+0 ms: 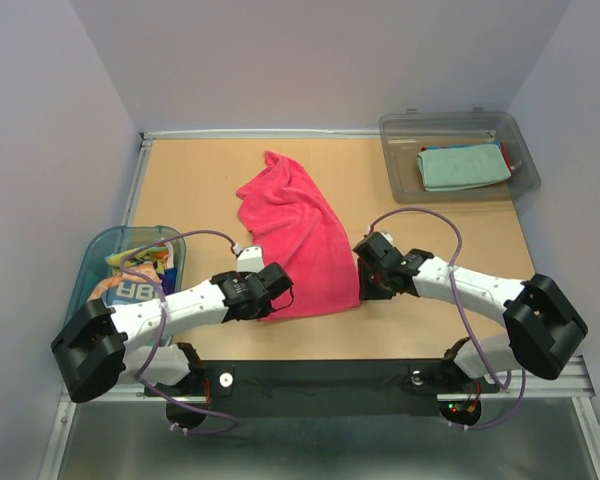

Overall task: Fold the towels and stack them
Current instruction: Flatten out the crumpled towel

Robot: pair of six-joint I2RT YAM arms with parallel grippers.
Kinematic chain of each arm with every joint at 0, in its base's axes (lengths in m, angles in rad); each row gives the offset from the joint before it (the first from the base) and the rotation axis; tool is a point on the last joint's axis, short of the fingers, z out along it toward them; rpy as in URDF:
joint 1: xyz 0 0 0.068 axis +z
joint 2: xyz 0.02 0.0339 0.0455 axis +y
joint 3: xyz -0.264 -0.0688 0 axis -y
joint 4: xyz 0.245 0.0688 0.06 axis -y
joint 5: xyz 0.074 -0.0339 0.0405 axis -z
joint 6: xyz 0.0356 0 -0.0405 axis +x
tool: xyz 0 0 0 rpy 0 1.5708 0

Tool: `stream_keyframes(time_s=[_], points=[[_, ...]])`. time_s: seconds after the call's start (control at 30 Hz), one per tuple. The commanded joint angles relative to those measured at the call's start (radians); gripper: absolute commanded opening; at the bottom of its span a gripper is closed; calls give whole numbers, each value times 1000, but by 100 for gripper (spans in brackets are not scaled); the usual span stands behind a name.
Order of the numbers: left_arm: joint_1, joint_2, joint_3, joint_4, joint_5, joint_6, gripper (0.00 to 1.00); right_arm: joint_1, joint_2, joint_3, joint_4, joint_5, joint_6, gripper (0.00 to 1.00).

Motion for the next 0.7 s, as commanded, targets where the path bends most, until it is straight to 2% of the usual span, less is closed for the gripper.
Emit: stream_keyframes(time_s=[0.0,0.3,0.53,0.6,0.67], points=[[-7,-42,-3,-40,-35,-12,8,7,15,-16,90,-13,23,36],[-12,-41,0,-35,-31,-14,8,19,97,7,127,-1,3,36],[-18,-56,-7,-37,-30,-19,8,115,235,58,111,65,14,36],[-18,-61,-4,-41,-31,-20,8,141,271,82,82,98,25,38],[-18,-65,-3,-44,-31,-23,8,177,322,121,62,113,26,45]])
